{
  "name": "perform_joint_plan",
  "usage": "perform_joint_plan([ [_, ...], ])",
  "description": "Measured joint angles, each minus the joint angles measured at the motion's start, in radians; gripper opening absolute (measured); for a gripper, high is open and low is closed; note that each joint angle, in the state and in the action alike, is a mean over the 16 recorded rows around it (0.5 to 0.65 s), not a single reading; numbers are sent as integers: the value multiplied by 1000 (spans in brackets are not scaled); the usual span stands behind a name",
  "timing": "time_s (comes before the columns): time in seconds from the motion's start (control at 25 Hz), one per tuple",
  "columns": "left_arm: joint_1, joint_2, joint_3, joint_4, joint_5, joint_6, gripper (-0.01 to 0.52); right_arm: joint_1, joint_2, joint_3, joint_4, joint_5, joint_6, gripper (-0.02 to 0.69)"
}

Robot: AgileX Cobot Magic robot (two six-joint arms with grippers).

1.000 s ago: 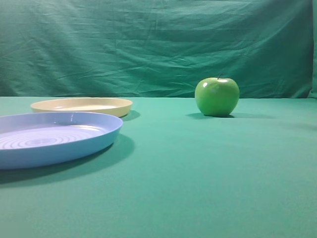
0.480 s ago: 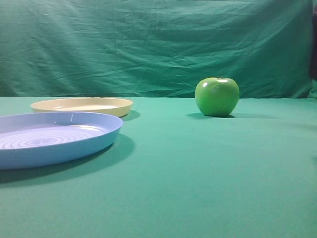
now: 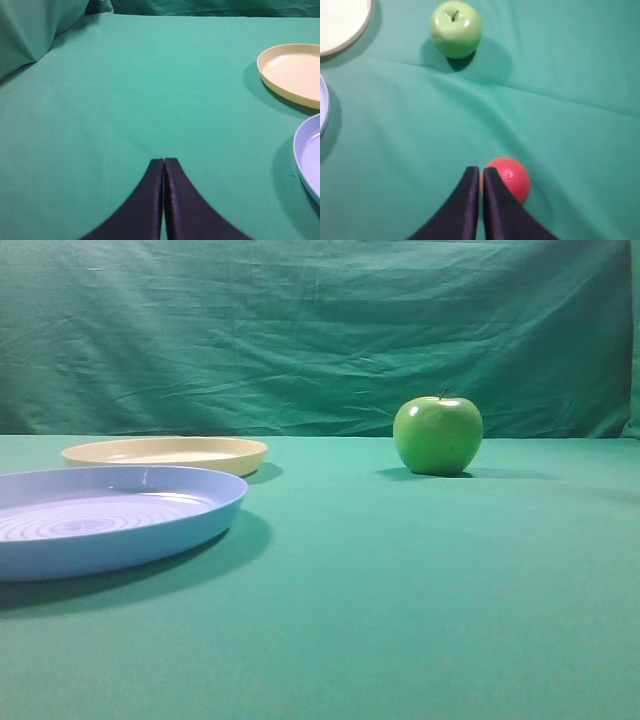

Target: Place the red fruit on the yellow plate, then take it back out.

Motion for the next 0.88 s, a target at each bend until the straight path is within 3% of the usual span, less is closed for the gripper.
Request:
perform_joint_plan([
  [0.56, 0, 0, 0, 0, 0, 0, 0, 0, -434, 4, 40, 41, 7, 0],
  [0.88, 0, 0, 0, 0, 0, 0, 0, -22, -616, 127, 22, -73, 6, 0],
])
